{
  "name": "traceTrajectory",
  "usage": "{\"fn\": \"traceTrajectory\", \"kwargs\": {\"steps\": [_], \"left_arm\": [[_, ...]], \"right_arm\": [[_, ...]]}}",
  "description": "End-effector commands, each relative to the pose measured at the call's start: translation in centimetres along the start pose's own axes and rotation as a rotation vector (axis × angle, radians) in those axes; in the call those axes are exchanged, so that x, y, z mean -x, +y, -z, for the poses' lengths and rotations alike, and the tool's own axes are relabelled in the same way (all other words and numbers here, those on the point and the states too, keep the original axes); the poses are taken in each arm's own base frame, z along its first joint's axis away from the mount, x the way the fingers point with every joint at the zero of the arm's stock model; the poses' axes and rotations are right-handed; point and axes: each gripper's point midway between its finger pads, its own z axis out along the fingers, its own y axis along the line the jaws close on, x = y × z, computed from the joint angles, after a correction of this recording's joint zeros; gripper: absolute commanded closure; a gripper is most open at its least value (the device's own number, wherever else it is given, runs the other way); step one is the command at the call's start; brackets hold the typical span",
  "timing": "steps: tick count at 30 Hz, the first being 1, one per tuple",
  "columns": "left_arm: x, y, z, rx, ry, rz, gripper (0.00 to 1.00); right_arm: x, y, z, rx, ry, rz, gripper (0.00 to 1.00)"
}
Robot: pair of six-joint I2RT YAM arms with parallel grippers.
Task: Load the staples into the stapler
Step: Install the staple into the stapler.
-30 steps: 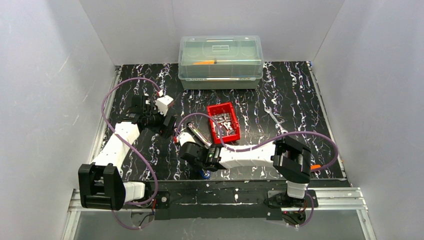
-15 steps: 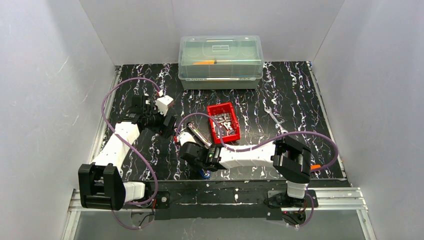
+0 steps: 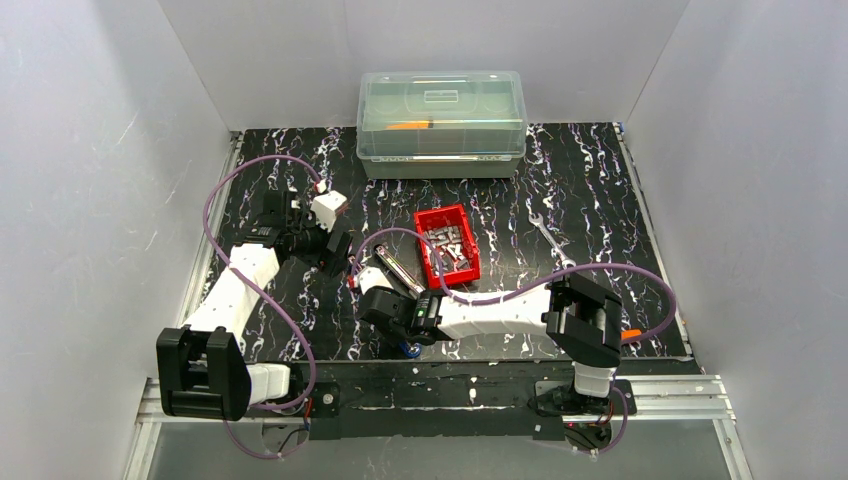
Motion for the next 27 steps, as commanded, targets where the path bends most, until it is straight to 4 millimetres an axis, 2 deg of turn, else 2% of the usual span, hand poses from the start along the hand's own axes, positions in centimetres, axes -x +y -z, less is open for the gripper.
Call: {"fn": "traceTrajectory", "kwargs": {"steps": [1, 11, 27], "left_arm": [[1.1, 0.0, 0.9, 0.002, -0.029, -0.005, 0.01], [1.5, 0.0, 1.1, -0.003, -0.036, -0.011, 0.01], [1.9, -0.1, 1.3, -0.008, -0.047, -0.010, 0.01]], "right_arm": [[1.1, 0.6, 0.3, 0.009, -0.021, -0.001, 0.62], [0.0, 1.4, -0.4, 0.043, 0.039, 0.027, 0.60], [0.1, 0.9, -0.2, 0.011, 0.036, 0.021, 0.75]]}}
